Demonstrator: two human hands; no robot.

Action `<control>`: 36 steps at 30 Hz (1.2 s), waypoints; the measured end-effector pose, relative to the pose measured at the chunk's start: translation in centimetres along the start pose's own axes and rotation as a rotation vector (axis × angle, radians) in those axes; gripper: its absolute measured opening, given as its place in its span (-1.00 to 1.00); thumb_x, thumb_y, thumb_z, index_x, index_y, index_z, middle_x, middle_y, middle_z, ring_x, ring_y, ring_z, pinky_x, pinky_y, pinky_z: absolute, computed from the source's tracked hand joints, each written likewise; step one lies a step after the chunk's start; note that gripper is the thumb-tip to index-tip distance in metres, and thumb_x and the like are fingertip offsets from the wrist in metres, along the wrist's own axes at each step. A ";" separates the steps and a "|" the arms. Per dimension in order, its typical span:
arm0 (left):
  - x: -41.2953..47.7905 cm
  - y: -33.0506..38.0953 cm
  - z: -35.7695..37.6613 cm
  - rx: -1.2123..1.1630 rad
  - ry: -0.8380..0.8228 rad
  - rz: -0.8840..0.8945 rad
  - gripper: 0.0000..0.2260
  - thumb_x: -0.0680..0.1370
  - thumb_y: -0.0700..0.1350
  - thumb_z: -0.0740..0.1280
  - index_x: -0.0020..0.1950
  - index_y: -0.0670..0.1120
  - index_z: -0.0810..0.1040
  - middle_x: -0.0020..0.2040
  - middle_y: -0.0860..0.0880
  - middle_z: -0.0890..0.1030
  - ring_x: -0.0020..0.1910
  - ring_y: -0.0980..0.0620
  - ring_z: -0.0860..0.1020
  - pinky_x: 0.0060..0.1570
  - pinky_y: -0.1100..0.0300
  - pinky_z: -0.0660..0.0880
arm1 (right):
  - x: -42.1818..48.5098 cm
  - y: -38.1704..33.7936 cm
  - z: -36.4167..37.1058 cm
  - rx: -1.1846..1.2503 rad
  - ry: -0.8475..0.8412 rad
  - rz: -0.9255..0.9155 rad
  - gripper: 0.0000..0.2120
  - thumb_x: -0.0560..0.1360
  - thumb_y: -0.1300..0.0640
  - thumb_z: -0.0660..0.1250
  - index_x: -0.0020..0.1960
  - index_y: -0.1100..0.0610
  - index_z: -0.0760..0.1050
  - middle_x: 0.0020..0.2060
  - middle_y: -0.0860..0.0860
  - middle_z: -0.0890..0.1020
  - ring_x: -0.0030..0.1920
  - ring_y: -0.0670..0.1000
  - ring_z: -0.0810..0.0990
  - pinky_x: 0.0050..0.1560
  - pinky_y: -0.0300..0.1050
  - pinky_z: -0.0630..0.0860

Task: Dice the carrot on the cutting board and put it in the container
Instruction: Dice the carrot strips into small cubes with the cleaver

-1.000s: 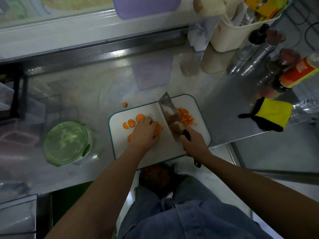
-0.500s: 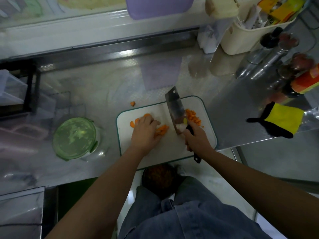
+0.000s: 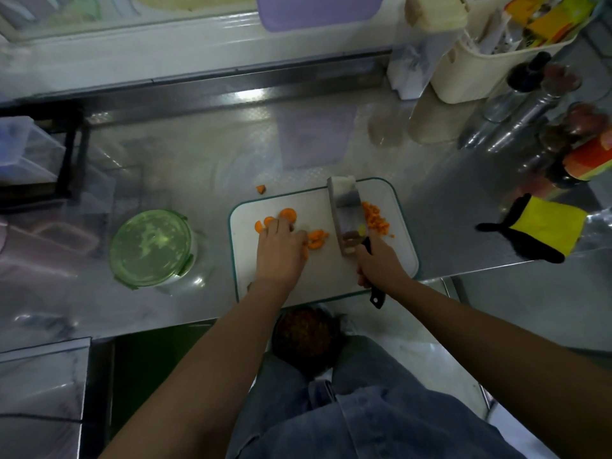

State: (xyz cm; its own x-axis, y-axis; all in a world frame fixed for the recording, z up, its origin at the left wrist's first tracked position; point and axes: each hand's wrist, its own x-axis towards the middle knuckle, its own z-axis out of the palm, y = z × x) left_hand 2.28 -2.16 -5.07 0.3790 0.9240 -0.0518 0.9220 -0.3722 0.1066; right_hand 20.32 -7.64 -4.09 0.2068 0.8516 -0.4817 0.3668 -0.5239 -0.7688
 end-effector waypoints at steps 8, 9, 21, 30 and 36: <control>-0.1 -0.1 0.4 -0.079 0.030 0.092 -0.82 0.25 -0.13 0.54 -0.19 -0.06 0.65 -0.02 -0.20 0.51 -0.09 -0.22 0.48 -0.23 0.07 0.39 | 0.3 0.2 -0.3 -0.017 -0.018 0.031 -0.91 0.60 0.16 0.08 0.08 0.12 0.30 -0.35 0.16 0.50 -0.50 0.09 0.49 -0.49 -0.13 0.45; -0.1 -0.1 0.5 -0.076 0.025 0.094 -0.80 0.23 -0.13 0.54 -0.19 -0.06 0.65 -0.03 -0.20 0.51 -0.10 -0.22 0.48 -0.24 0.06 0.39 | 0.4 0.3 -0.3 -0.025 -0.019 0.030 -0.90 0.60 0.15 0.08 0.09 0.12 0.30 -0.34 0.17 0.51 -0.49 0.10 0.50 -0.49 -0.14 0.45; 1.0 1.4 1.8 -0.064 0.034 0.019 -0.78 0.45 0.10 0.39 -0.13 -0.05 0.65 -0.05 -0.09 0.50 0.03 -0.10 0.43 -0.02 0.03 0.37 | 0.4 0.4 -0.8 -0.084 -0.011 -0.032 -0.91 0.58 0.12 0.13 0.06 0.12 0.33 -0.38 0.19 0.55 -0.52 0.16 0.55 -0.49 -0.09 0.51; 0.9 1.0 1.8 -0.250 0.074 -0.058 -0.59 0.33 0.09 0.47 0.05 -0.12 0.56 0.01 -0.14 0.51 -0.04 -0.14 0.48 -0.09 0.02 0.43 | 0.2 0.1 -1.2 -0.096 -0.012 -0.059 -0.91 0.58 0.11 0.13 0.04 0.11 0.34 -0.37 0.20 0.56 -0.49 0.19 0.57 -0.48 -0.06 0.54; 1.6 1.9 1.7 -0.240 -0.094 0.035 -0.59 0.42 0.03 0.43 0.18 -0.13 0.54 0.09 -0.14 0.48 0.08 -0.13 0.44 0.04 0.02 0.41 | 0.0 0.2 -0.9 -0.246 0.025 -0.164 -0.96 0.55 0.16 0.19 -0.06 0.10 0.32 -0.41 0.14 0.54 -0.47 0.11 0.54 -0.35 0.13 0.57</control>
State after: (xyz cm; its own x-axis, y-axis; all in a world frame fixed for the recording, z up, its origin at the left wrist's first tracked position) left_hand 4.81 -1.52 -6.67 0.4261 0.8945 -0.1351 0.8675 -0.3616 0.3416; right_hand 21.21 -7.78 -3.89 0.1480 0.9264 -0.3461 0.6051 -0.3616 -0.7093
